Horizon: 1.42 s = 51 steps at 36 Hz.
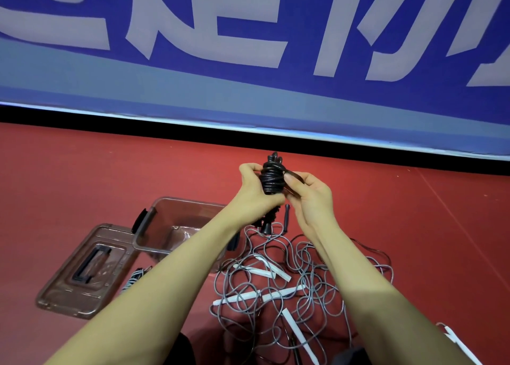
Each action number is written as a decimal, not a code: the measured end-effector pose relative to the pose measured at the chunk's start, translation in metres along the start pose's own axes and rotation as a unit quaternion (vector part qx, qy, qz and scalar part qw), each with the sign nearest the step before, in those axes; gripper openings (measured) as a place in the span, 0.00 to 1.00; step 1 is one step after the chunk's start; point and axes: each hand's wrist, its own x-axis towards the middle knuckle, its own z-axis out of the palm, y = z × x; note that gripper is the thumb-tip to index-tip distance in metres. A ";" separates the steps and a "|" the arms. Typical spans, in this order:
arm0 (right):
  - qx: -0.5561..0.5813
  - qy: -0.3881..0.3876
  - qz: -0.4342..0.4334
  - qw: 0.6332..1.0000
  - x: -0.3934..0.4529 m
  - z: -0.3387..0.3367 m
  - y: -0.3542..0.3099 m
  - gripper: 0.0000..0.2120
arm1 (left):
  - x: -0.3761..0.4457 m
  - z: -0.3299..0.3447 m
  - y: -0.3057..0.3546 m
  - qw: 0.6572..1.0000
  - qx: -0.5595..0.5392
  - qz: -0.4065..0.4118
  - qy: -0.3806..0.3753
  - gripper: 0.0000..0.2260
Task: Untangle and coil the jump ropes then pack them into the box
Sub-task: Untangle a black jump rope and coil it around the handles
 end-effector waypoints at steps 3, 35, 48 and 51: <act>-0.012 0.023 -0.006 1.000 0.000 -0.001 0.000 0.08 | 0.001 0.000 -0.004 0.994 0.092 0.048 0.031 0.27; -0.093 0.010 -0.004 0.996 -0.003 0.004 -0.002 0.13 | 0.000 -0.001 0.000 0.988 0.124 0.038 0.082 0.32; -0.108 0.039 -0.012 0.993 0.002 0.005 -0.010 0.12 | -0.007 0.010 -0.008 0.886 0.410 0.184 0.113 0.28; -0.115 0.016 -0.003 0.993 -0.001 0.007 -0.008 0.12 | -0.009 0.008 -0.007 0.879 0.426 0.177 0.125 0.33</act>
